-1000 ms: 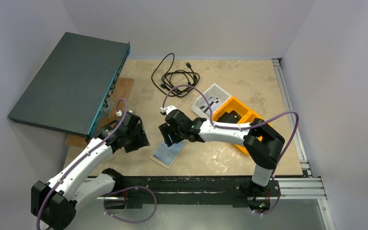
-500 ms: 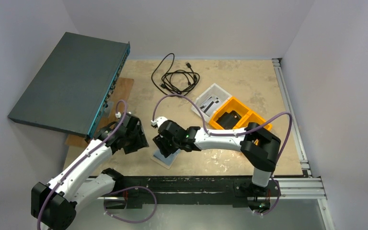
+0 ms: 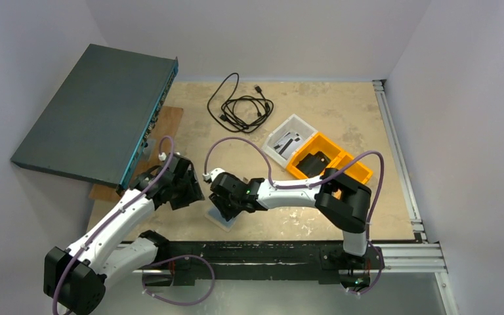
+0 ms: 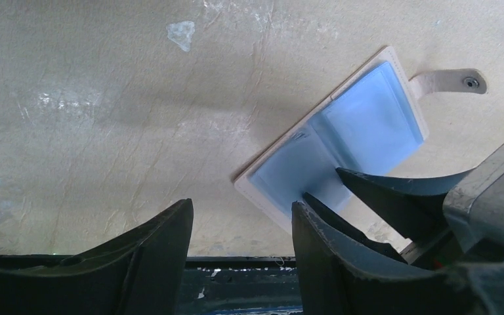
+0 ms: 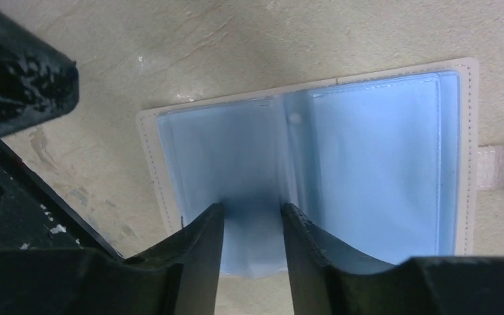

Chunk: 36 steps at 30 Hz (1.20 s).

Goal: Take the credit cards out of the card holder
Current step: Remove the credit card from the card holder.

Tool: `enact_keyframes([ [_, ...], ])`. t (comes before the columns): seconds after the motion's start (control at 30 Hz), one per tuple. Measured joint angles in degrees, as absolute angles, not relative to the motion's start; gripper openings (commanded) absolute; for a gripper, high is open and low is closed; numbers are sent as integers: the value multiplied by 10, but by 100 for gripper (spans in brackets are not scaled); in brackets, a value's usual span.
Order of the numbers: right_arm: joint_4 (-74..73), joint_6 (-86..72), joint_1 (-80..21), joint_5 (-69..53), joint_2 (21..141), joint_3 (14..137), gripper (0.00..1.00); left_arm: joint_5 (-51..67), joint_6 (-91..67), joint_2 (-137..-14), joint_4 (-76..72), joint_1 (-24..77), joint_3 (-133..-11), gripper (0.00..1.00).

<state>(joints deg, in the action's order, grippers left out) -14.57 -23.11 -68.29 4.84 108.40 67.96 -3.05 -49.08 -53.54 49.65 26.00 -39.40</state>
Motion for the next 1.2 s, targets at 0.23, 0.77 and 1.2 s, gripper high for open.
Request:
enact_keyframes([
  [0.23, -163, -297, -671, 54, 1090, 687, 2, -17, -489, -559, 479, 260, -394, 56],
  [0.77, 58, -519, -535, -181, 1057, 519, 0, 98, -467, -634, 378, 261, -366, 18],
  [1.2, 190, -658, -522, -204, 1034, 421, 0, 119, -474, -718, 300, 288, -348, 0],
])
